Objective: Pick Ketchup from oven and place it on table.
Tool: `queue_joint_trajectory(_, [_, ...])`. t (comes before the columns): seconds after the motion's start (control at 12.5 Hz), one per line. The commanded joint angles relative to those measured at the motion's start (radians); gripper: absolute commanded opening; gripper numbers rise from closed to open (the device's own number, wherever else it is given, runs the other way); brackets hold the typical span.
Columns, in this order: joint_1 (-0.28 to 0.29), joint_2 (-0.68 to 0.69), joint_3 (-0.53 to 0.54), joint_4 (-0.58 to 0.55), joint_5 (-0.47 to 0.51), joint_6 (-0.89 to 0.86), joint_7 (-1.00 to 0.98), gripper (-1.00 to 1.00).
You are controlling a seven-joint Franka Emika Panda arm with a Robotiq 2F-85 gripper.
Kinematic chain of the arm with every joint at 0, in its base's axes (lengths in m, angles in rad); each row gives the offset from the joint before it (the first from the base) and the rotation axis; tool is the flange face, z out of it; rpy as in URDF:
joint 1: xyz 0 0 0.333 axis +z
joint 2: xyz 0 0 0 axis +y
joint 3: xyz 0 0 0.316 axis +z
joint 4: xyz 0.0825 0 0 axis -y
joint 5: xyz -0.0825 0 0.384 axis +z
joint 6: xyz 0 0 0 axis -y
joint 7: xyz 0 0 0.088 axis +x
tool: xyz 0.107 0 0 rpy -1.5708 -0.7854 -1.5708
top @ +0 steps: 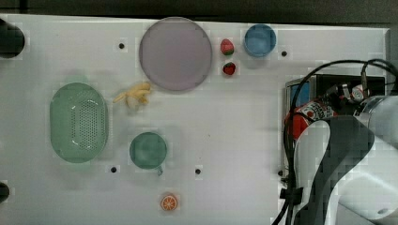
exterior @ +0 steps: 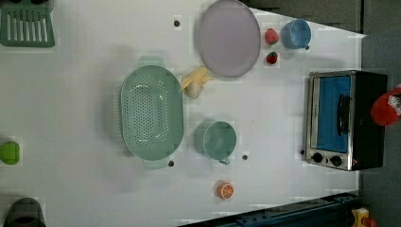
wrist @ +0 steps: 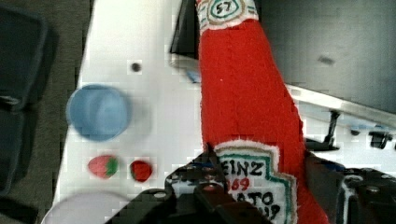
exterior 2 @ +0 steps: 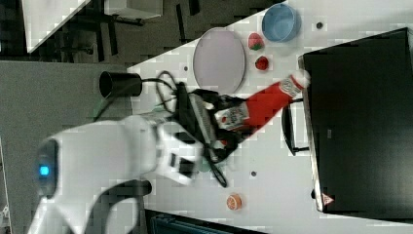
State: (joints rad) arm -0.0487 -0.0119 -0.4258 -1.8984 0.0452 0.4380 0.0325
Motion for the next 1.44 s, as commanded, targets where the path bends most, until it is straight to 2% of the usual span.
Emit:
queue_joint_trajectory(0.08, [-0.002, -0.08, 0.122, -0.032, 0.012, -0.075, 0.08, 0.01])
queue_joint_trajectory(0.16, [0.0, -0.101, 0.202, -0.067, 0.012, -0.088, 0.115, 0.01])
queue_joint_trajectory(0.56, [0.002, -0.116, 0.345, -0.204, 0.012, -0.077, 0.333, 0.01])
queue_joint_trajectory(0.8, [0.003, -0.076, 0.402, -0.339, -0.035, 0.068, 0.427, 0.01])
queue_joint_trajectory(1.04, [0.003, 0.067, 0.408, -0.428, -0.04, 0.269, 0.444, 0.01])
queue_joint_trajectory(1.44, [0.004, 0.289, 0.409, -0.438, -0.04, 0.502, 0.445, 0.01])
